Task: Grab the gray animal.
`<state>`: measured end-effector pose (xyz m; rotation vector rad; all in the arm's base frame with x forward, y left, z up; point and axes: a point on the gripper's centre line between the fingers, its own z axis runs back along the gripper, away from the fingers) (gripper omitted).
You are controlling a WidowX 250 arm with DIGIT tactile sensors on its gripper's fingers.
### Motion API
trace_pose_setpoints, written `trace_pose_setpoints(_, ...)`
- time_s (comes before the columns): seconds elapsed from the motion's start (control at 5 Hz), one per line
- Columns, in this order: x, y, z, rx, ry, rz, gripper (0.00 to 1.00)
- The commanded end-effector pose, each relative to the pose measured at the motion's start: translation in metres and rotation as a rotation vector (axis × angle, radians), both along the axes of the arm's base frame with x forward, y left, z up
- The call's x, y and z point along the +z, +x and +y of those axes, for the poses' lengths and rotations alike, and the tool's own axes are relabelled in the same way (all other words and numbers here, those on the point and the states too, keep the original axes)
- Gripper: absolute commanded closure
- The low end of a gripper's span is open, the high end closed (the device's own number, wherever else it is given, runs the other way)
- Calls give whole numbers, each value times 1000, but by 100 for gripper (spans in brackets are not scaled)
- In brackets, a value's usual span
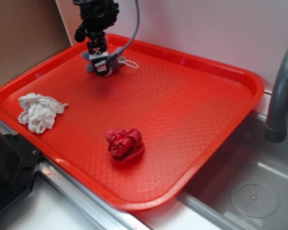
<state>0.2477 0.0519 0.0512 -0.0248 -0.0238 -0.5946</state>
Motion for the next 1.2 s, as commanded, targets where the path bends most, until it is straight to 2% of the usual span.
trace_pose_setpoints(0.0,-20,-18,9,50,79,13,0)
trace_pose_setpoints(0.2,-26,-30,9,68,95,14,0)
trace_pose_setpoints(0.4,-25,-39,14,124,115,-11,0)
trace_pose_setpoints(0.8,-3,-51,23,270,68,-12,0)
trace_pose_setpoints(1.0,6,-2,30,245,88,-49,0)
